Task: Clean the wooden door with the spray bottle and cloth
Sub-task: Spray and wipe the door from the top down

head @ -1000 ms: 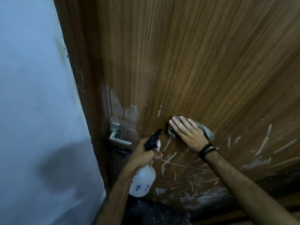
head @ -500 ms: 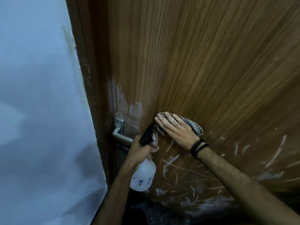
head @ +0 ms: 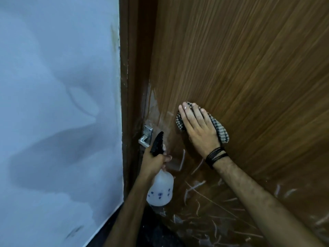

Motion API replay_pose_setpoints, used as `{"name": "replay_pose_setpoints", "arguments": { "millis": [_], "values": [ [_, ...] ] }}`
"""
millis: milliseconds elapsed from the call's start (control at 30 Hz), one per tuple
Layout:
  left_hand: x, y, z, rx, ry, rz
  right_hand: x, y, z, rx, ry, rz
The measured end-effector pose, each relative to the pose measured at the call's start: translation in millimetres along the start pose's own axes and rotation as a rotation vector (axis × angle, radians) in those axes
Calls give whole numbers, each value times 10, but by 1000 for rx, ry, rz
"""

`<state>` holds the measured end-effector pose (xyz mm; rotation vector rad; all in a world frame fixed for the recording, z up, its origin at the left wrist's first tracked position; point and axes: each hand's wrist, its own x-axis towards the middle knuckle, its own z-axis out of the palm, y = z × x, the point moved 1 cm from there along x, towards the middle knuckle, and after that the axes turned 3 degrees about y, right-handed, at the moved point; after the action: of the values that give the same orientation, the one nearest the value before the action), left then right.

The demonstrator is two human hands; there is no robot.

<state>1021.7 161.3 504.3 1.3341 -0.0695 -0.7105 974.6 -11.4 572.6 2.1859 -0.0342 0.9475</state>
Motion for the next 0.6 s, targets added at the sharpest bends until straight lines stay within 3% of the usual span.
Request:
{"name": "replay_pose_setpoints", "arguments": {
  "millis": [200,467,600],
  "values": [
    [39,-98,-181,40,-35,1,-263,-214,174,-30,-134,-175],
    [155,74,-368,39,-141,44,691,-295,230,-21,-12,-42],
    [217,178,-497,40,-169,71,575,-620,429,-70,-130,-331]
  ]
}}
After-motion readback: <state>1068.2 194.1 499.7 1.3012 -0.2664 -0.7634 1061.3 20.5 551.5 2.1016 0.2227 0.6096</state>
